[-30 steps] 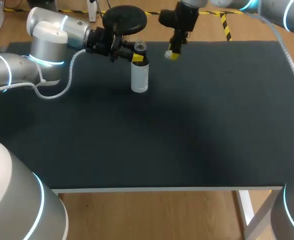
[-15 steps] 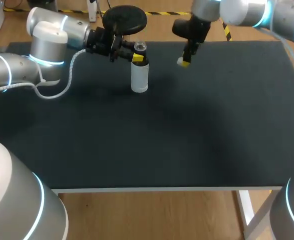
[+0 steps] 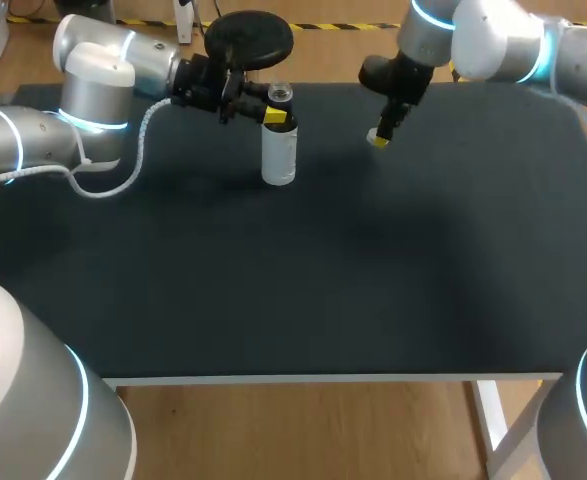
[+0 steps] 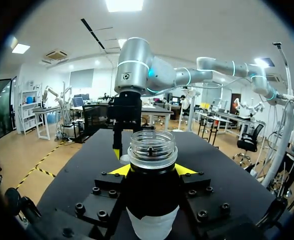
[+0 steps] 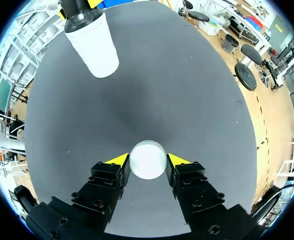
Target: Unscrew the bottle cap
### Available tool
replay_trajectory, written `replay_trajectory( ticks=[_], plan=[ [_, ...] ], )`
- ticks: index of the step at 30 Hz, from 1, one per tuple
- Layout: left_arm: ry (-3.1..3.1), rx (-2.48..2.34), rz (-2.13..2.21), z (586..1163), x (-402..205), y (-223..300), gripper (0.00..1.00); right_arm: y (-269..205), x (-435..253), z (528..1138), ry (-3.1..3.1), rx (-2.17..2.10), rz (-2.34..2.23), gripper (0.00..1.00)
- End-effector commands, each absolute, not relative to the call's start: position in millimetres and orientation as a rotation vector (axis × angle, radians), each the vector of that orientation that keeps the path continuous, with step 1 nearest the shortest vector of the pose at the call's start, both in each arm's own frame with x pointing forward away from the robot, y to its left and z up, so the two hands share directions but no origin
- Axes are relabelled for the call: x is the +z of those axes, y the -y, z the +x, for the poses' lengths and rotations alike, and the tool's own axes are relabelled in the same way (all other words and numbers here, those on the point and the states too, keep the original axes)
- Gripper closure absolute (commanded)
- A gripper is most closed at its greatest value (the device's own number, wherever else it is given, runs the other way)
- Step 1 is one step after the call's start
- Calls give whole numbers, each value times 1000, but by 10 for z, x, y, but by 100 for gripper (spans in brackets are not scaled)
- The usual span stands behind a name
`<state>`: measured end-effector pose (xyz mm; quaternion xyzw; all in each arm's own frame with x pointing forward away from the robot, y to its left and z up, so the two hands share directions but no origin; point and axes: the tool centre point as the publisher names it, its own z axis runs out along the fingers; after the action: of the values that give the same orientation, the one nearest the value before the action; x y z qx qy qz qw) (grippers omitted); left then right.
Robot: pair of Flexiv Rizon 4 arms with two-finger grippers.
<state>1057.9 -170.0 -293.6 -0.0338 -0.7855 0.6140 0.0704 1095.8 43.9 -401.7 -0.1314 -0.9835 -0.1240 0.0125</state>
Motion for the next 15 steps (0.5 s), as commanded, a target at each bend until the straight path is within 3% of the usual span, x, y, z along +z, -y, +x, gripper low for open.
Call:
replay_trajectory(
  ticks=[1, 7, 8, 9, 10, 11, 12, 15],
  plan=[
    [2363, 1846, -103, 10582, -2944, 1701, 100, -435, -4096, 10992, 3053, -377, -421, 100],
    [2363, 1846, -103, 10582, -2944, 1701, 100, -424, -4192, 10972, 3031, -368, -443, 100],
    [2363, 1846, -103, 10582, -2944, 1701, 100, -423, -4198, 10970, 3028, -368, -449, 86],
    [2363, 1846, -103, 10582, -2944, 1701, 100, -422, -4202, 10965, 3020, -374, -451, 59],
    [2363, 1846, -103, 10582, -2944, 1701, 100, -423, -4206, 10960, 3009, -381, -452, 48],
    [2363, 1846, -103, 10582, -2944, 1701, 100, -423, -4208, 10956, 3002, -382, -457, 12],
    [2363, 1846, -103, 10582, -2944, 1701, 100, -422, -4209, 10954, 3002, -380, -461, 0],
    [2363, 1846, -103, 10582, -2944, 1701, 100, -417, -4202, 10951, 3004, -389, -475, 0]
  ],
)
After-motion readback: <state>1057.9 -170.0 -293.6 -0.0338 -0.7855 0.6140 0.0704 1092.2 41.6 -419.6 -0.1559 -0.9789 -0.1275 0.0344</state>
